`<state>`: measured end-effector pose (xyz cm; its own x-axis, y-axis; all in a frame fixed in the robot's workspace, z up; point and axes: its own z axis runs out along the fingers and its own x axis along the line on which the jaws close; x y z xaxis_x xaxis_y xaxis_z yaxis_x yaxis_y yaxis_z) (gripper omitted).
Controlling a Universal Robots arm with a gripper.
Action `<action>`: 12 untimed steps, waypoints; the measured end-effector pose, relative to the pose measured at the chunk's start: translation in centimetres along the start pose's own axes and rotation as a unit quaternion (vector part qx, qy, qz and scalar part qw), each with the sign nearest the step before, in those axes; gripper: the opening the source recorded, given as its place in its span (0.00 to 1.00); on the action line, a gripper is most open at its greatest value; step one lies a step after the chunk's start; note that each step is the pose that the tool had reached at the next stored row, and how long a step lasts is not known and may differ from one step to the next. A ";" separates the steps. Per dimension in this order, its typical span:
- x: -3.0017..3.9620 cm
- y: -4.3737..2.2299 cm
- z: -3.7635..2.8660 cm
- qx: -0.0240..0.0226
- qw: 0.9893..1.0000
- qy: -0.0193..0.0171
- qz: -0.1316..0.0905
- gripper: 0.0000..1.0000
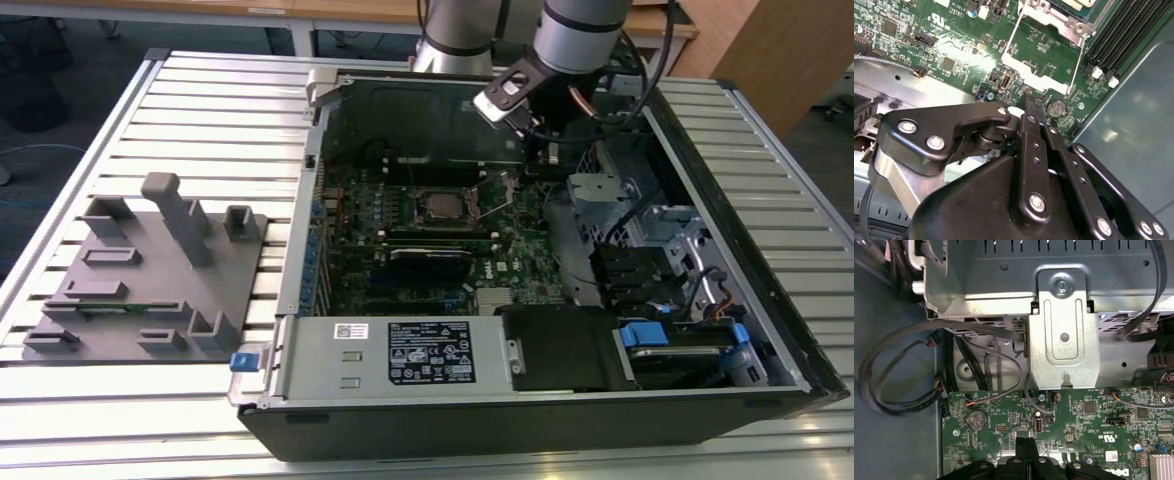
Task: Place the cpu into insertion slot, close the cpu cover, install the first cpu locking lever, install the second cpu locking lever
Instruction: 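Close the cpu cover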
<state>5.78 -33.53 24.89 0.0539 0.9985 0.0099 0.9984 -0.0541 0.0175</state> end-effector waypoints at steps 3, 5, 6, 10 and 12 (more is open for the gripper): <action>0.00 0.01 0.32 0.000 1.000 0.000 0.000 0.10; -0.01 0.01 0.50 0.000 1.000 0.000 0.000 0.10; 0.00 0.01 0.59 0.000 1.000 0.000 0.000 0.10; -0.01 0.00 0.82 0.000 1.000 0.000 0.000 0.10; -0.01 -0.02 0.91 0.000 1.000 0.000 0.000 0.10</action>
<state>5.78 -33.53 23.98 0.0539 0.9985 0.0099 0.9984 -0.0540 0.0176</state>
